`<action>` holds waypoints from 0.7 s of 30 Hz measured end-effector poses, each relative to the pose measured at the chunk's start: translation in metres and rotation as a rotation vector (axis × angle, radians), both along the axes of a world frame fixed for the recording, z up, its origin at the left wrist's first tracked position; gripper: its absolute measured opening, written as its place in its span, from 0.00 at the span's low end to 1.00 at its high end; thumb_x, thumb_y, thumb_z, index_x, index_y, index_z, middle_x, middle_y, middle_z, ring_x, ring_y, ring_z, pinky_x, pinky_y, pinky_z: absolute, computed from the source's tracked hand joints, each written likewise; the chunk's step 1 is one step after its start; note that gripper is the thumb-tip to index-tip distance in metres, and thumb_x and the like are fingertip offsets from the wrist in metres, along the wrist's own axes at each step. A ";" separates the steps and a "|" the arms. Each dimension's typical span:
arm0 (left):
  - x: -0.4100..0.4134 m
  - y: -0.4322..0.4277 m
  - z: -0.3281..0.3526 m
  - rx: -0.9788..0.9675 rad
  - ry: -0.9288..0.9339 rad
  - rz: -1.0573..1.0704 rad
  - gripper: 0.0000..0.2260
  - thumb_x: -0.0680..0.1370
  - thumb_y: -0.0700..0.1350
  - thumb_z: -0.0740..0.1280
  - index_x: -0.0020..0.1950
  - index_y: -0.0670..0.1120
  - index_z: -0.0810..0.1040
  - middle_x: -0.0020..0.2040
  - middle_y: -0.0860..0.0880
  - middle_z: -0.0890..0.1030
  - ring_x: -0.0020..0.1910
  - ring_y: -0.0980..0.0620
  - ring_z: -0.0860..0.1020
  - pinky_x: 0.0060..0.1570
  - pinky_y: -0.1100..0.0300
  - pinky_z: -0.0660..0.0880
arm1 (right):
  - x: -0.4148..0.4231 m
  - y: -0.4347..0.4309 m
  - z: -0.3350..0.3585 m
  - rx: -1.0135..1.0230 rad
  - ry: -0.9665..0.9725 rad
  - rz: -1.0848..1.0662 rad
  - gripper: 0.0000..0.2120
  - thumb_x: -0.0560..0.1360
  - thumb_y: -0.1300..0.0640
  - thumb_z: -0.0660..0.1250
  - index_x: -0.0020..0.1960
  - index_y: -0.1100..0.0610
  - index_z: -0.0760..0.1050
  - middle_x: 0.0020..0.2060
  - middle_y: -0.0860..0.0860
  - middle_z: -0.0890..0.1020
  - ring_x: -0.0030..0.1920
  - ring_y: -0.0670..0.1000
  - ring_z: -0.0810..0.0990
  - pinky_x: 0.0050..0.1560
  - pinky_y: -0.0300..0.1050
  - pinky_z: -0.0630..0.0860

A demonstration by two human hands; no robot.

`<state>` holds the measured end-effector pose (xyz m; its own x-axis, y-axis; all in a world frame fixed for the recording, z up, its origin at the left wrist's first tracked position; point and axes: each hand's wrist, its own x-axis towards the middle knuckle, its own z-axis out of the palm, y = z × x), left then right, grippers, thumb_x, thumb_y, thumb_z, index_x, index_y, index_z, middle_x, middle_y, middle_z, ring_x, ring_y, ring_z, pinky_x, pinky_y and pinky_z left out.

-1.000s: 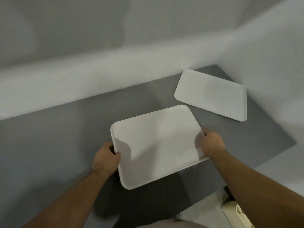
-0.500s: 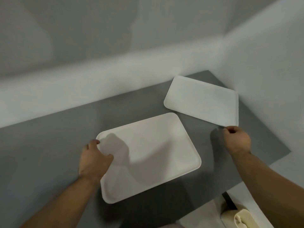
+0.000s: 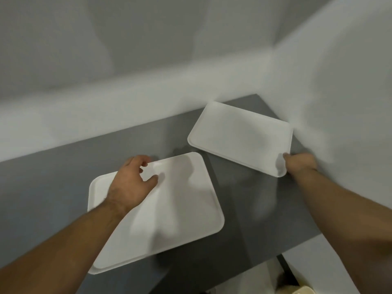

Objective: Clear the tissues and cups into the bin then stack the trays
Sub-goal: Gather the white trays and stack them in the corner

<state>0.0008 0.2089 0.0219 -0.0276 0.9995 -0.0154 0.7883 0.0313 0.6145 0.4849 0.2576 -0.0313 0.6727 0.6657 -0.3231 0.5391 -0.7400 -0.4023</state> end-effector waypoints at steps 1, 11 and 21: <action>0.006 0.001 0.002 0.009 0.003 -0.003 0.19 0.72 0.53 0.75 0.61 0.57 0.74 0.58 0.58 0.75 0.51 0.58 0.77 0.44 0.60 0.73 | 0.002 0.004 -0.002 -0.022 0.018 0.006 0.26 0.82 0.46 0.63 0.69 0.65 0.76 0.69 0.64 0.76 0.69 0.65 0.74 0.67 0.53 0.69; 0.032 -0.004 0.016 0.053 0.005 0.033 0.20 0.73 0.50 0.75 0.64 0.53 0.75 0.60 0.55 0.76 0.55 0.54 0.77 0.49 0.57 0.75 | -0.005 0.021 0.004 -0.128 -0.026 0.056 0.20 0.84 0.58 0.57 0.72 0.67 0.71 0.72 0.63 0.72 0.72 0.63 0.71 0.70 0.54 0.67; 0.035 -0.017 0.016 0.056 0.011 0.069 0.20 0.73 0.51 0.75 0.63 0.56 0.74 0.59 0.57 0.77 0.54 0.57 0.77 0.48 0.58 0.75 | -0.005 0.027 -0.001 0.030 0.211 -0.166 0.20 0.81 0.60 0.60 0.71 0.66 0.72 0.69 0.63 0.75 0.69 0.63 0.74 0.61 0.52 0.73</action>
